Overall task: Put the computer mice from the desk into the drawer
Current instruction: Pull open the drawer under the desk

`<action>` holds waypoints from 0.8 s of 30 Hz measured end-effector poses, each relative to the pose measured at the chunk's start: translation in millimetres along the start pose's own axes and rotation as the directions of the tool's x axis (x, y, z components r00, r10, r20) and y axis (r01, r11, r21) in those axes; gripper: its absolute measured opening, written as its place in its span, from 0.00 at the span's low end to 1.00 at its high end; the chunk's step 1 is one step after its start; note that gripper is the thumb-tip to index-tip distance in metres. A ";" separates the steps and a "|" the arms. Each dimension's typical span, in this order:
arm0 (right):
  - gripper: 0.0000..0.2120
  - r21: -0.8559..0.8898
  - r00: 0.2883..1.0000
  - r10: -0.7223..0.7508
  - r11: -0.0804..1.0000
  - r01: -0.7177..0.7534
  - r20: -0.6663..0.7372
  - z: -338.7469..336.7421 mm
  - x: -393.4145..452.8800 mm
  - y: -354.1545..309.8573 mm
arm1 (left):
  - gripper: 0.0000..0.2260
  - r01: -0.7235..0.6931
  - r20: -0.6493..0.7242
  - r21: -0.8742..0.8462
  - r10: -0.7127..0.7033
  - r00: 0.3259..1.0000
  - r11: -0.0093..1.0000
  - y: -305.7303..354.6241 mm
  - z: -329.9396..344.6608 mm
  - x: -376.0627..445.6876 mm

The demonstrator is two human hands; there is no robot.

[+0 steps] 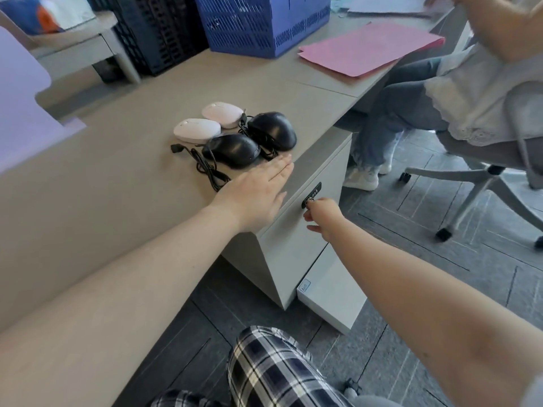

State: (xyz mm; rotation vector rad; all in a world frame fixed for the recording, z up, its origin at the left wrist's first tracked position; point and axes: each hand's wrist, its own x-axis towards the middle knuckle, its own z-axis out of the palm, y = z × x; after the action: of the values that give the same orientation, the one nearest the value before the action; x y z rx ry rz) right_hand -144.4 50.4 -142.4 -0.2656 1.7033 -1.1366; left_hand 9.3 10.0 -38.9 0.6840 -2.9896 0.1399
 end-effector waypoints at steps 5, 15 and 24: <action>0.04 -0.062 0.999 -0.001 0.998 -0.002 -0.050 -16.7 -9.9 6.5 | 0.26 0.002 0.000 -0.002 -0.002 1.000 1.000 0.4 0.5 0.0; 0.16 -0.854 0.691 -0.558 -0.064 0.516 0.459 -22.3 -28.6 9.1 | 0.26 0.044 0.030 0.013 -0.044 0.999 0.999 7.6 -3.2 -3.5; 0.12 -0.924 0.802 -0.489 -0.016 0.383 0.341 -56.9 -60.0 6.8 | 0.26 0.190 0.062 0.003 -0.190 0.980 0.982 21.7 -7.0 -16.4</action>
State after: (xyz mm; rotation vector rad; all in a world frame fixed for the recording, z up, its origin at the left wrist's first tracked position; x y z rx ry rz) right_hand -162.4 124.1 -108.9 -1.7826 2.3071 -0.1208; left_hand 14.9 37.3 -35.0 0.9857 -2.9602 0.1050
